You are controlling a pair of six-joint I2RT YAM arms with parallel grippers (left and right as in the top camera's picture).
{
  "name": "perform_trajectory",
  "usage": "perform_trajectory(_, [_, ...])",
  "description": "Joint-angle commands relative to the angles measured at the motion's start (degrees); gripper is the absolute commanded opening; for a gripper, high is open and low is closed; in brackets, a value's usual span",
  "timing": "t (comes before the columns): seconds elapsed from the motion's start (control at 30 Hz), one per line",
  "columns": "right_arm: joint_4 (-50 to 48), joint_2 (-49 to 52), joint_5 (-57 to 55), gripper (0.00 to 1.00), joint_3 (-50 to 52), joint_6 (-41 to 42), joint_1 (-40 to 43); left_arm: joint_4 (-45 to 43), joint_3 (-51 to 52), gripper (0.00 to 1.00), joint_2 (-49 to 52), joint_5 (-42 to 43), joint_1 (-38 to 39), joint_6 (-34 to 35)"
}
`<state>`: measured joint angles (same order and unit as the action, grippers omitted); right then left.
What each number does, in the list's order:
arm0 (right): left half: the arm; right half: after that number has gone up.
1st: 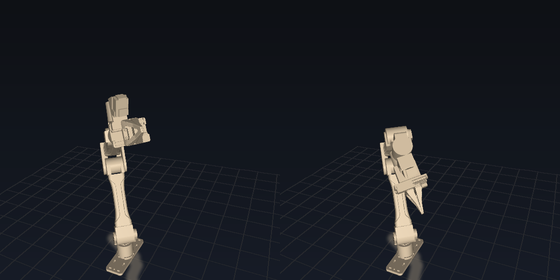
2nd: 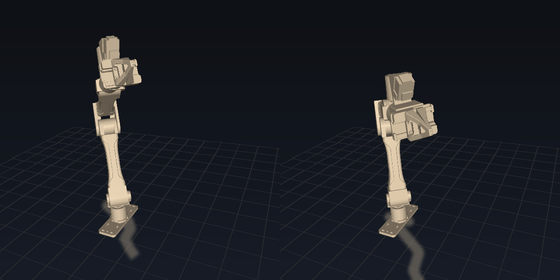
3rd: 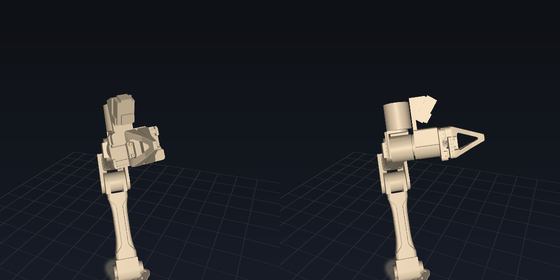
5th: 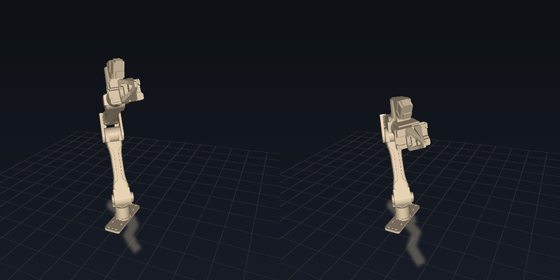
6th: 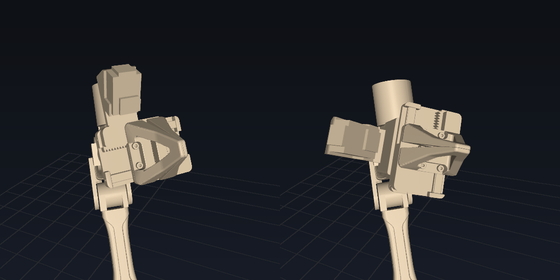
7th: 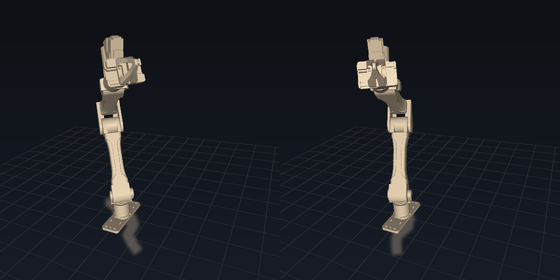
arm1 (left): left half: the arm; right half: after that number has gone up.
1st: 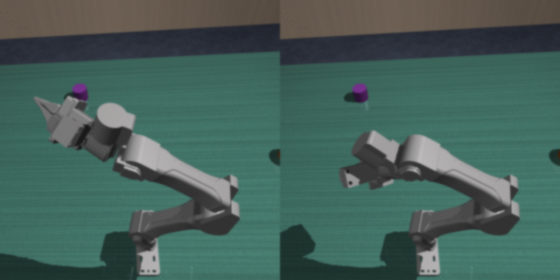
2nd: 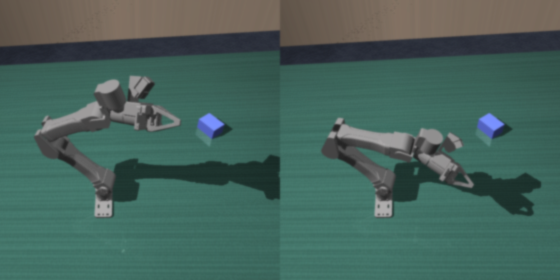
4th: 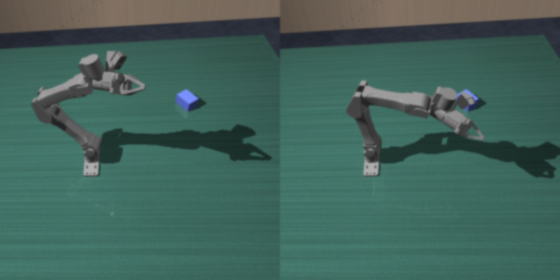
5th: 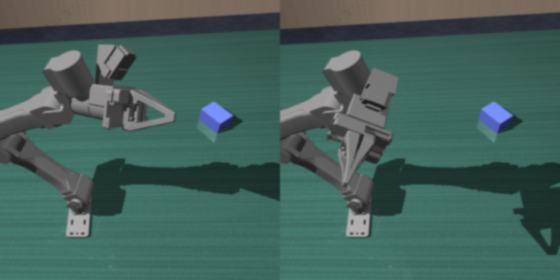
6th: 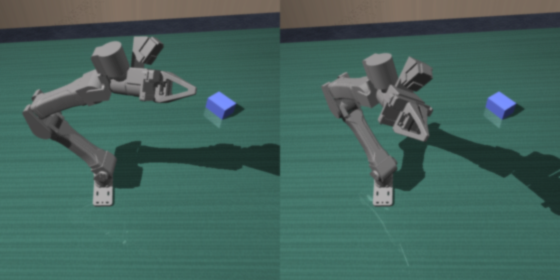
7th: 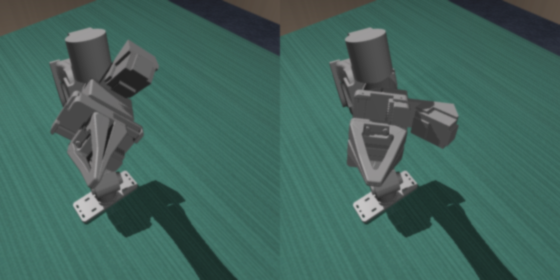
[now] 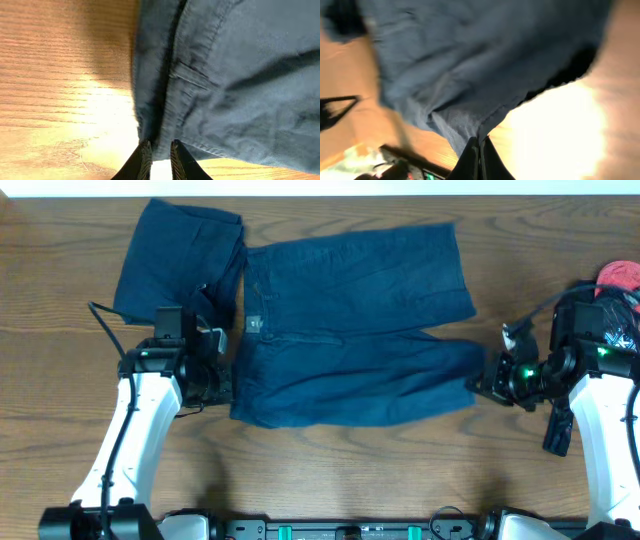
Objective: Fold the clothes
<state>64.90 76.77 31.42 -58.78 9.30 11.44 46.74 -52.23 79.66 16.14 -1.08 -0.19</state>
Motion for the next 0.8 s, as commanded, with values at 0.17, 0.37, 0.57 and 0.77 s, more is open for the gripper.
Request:
perform_trajectory(0.17, [8.2, 0.0, -15.7, 0.11, -0.2, 6.2, 1.2, 3.2, -1.5, 0.17, -0.7, -0.1, -0.2, 0.1])
perform_trajectory(0.37, [10.3, 0.0, -19.5, 0.54, 0.1, 6.6, 1.2, 3.5, 0.4, 0.39, -0.7, 0.6, -0.1, 2.0])
perform_trajectory(0.57, [6.0, 0.0, -19.1, 0.62, 4.7, 9.5, 1.2, -0.2, 4.3, 0.47, -0.6, 5.9, -0.1, 2.0])
perform_trajectory(0.77, [-1.0, 0.0, -18.3, 0.65, 14.8, 14.6, 1.2, -8.4, 10.8, 0.5, -0.1, 10.2, -0.1, 2.0])
